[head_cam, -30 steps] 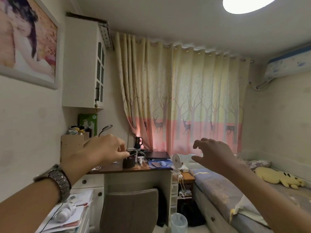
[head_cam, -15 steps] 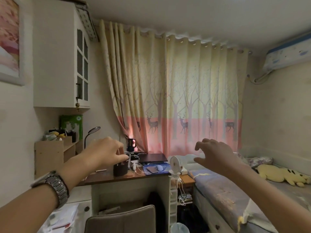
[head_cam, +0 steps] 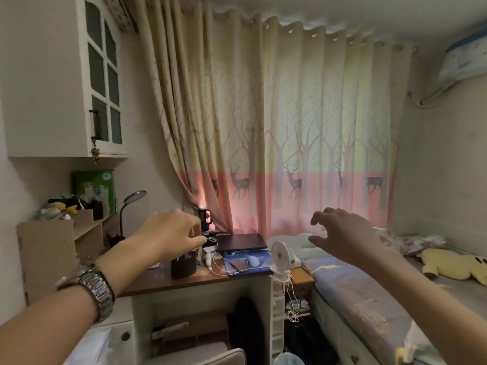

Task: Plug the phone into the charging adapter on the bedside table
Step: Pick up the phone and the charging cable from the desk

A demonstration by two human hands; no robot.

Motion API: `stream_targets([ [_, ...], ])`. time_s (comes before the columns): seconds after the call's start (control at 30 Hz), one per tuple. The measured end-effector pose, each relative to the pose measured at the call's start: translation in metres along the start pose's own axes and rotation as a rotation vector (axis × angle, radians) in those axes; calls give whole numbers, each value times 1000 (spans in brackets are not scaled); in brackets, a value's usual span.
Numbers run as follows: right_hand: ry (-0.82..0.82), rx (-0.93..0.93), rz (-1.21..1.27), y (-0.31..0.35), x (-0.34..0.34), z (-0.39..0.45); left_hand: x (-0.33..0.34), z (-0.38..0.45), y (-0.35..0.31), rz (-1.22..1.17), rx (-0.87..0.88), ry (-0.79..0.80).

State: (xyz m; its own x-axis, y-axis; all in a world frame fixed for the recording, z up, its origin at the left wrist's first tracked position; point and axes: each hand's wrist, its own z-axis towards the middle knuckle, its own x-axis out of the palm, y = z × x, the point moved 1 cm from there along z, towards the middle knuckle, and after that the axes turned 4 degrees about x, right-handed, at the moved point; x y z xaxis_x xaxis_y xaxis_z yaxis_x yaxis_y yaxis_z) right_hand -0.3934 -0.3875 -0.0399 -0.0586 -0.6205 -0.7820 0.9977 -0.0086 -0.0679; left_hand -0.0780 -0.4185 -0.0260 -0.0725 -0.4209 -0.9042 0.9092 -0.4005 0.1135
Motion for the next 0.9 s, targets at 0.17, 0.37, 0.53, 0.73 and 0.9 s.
stream_targets([
  [0.17, 36, 16, -26, -5, 57, 50, 51, 67, 21, -13, 32, 22],
  [0.37, 52, 38, 2, -7, 125, 124, 102, 157, 61, -40, 59, 8],
  [0.53, 105, 82, 33, -19, 176, 153, 145, 209, 67, -55, 117, 85],
  [0.73, 126, 72, 45, -31, 234, 188, 202, 262, 68, -91, 110, 95],
  [0.9, 181, 44, 123, -45, 301, 219, 254, 306, 66, -98, 71, 161],
])
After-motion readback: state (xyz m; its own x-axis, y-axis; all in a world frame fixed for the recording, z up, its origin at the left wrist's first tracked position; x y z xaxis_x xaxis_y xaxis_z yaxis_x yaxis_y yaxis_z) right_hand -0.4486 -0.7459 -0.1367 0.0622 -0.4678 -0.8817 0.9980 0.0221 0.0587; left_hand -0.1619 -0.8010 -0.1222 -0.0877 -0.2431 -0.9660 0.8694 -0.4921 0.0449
